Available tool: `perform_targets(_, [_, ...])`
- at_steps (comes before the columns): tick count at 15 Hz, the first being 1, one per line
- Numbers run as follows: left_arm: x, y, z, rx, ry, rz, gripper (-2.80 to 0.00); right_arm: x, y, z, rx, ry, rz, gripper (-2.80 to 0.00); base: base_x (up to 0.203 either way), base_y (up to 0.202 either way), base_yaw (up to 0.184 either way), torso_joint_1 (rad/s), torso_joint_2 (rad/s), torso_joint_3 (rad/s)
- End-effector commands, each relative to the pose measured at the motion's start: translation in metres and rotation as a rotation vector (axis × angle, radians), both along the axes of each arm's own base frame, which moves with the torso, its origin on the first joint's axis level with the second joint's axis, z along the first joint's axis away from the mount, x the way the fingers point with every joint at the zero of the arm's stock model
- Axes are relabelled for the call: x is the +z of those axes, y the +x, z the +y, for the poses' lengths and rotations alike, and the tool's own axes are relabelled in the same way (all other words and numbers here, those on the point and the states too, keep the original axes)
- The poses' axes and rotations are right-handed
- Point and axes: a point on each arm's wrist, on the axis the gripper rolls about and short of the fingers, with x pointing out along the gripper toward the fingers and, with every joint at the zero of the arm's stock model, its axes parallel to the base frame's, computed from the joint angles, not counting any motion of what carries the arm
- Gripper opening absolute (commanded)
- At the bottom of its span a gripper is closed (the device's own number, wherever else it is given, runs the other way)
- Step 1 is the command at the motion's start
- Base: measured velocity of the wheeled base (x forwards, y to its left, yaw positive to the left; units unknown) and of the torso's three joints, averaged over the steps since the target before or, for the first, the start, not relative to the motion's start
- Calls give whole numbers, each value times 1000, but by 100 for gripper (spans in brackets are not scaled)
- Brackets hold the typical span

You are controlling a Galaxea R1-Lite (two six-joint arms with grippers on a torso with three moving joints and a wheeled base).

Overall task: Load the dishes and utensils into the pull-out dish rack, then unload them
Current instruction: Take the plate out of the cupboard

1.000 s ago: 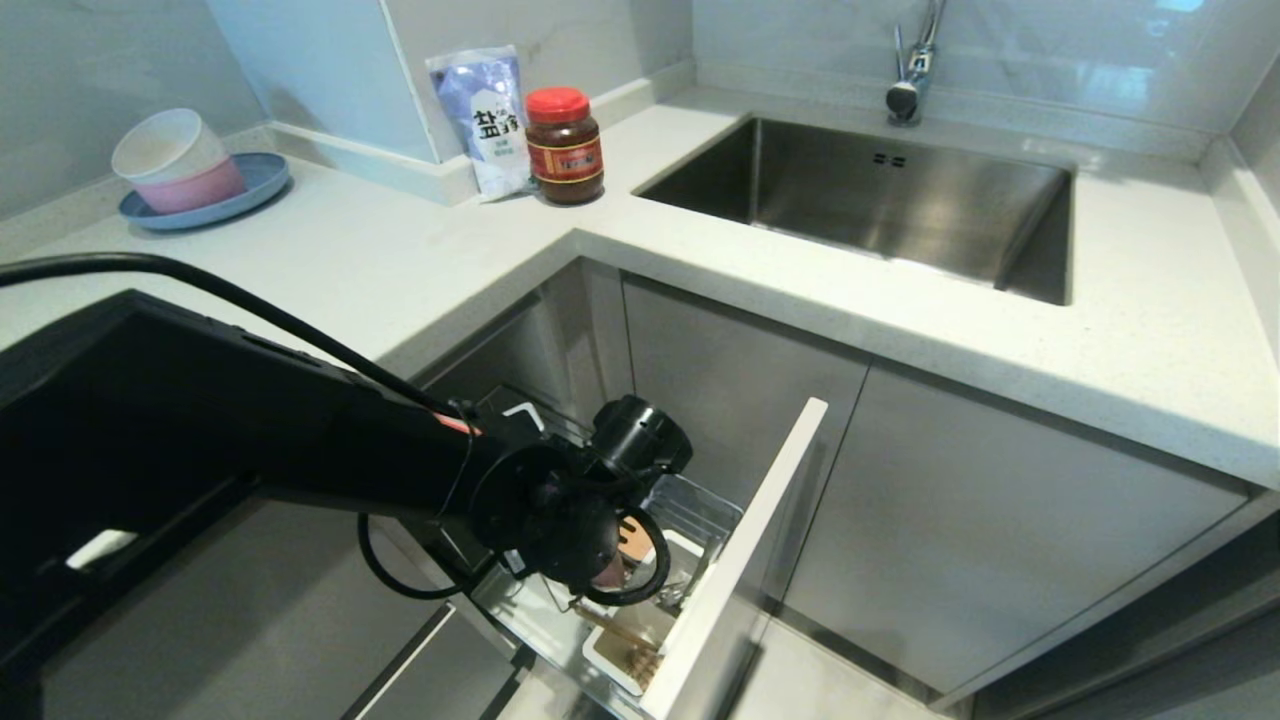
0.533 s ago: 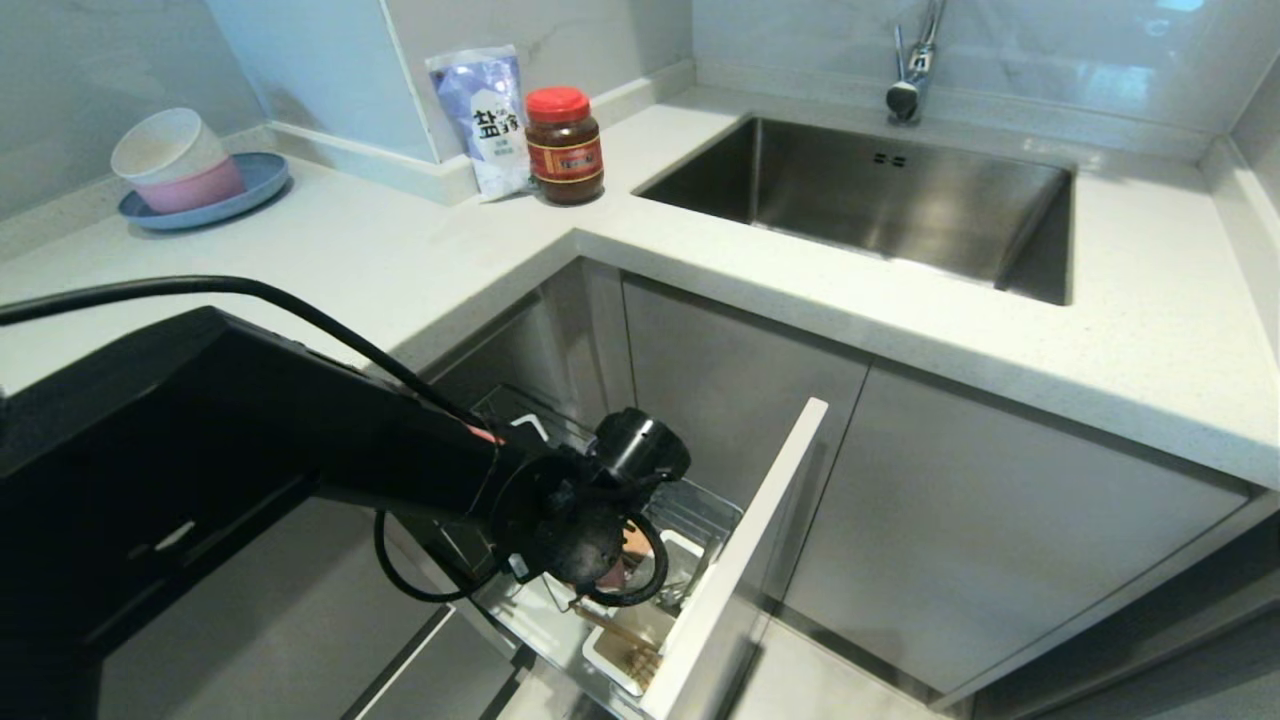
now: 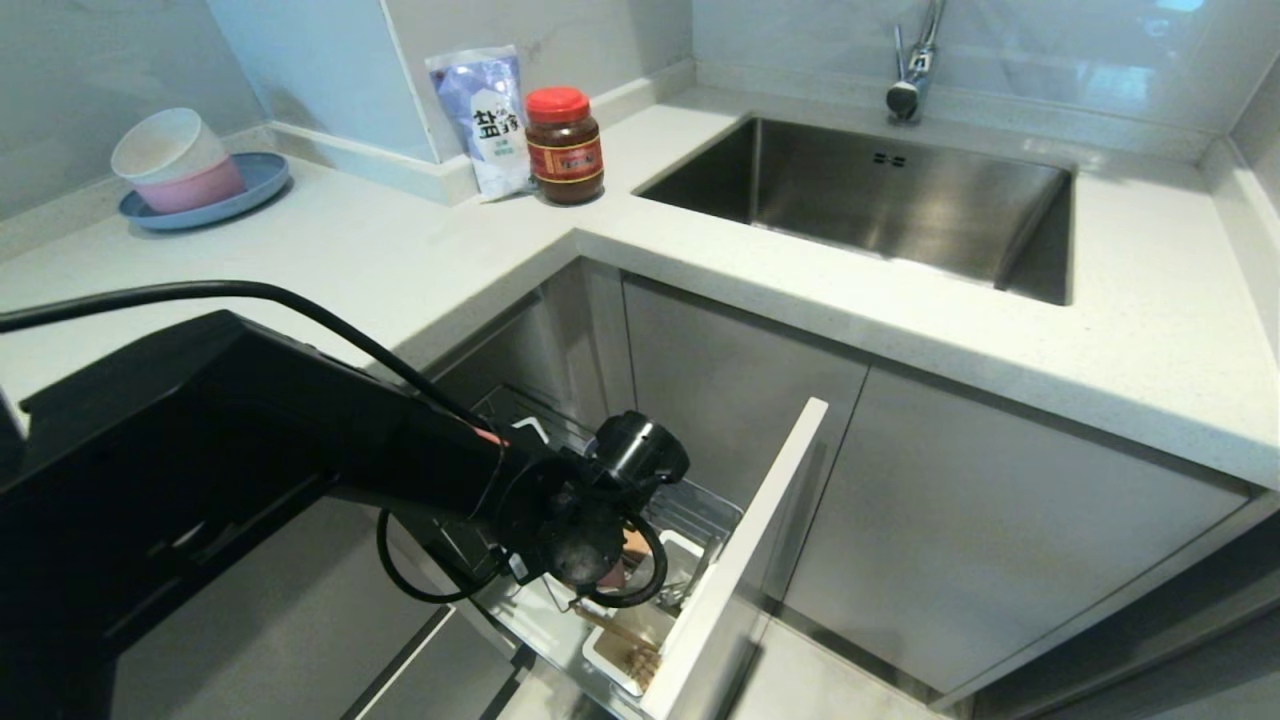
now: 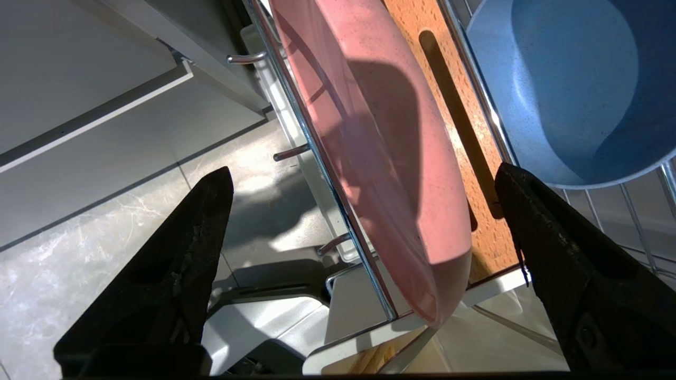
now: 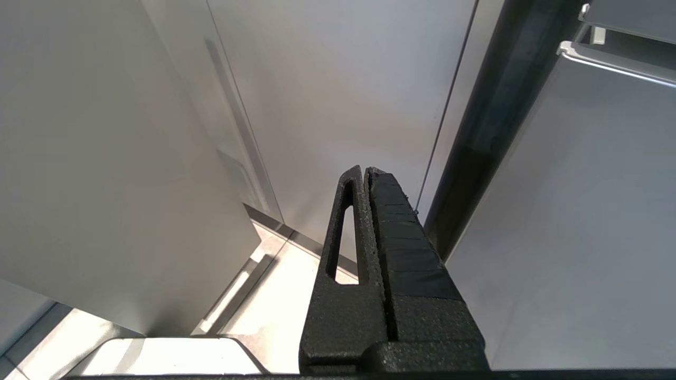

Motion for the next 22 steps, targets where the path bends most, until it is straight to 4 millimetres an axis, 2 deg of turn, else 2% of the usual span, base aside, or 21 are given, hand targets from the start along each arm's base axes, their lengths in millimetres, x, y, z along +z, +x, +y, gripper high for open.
perform_targets(1, [-1, 0, 0, 4, 3, -1, 0, 0, 0, 0, 1, 0, -4, -280, 0, 0, 0, 0, 0, 0])
perform_targets(2, [-1, 0, 0, 4, 3, -1, -280, 0, 0, 0, 1, 0, -4, -280, 0, 0, 0, 0, 0, 0])
perform_targets(16, [2, -9, -8, -24, -3, -7, -280, -1, 0, 0, 2, 0, -2, -280, 0, 0, 0, 0, 0, 0])
perform_targets(18, [11, -13, -9, -31, -20, -25, -280, 0, 0, 0, 1, 0, -2, -280, 0, 0, 0, 0, 0, 0])
perform_targets(22, [47, -27, -3, -48, -76, -91, -280, -1, 0, 0, 2, 0, -3, -280, 0, 0, 0, 0, 0, 0])
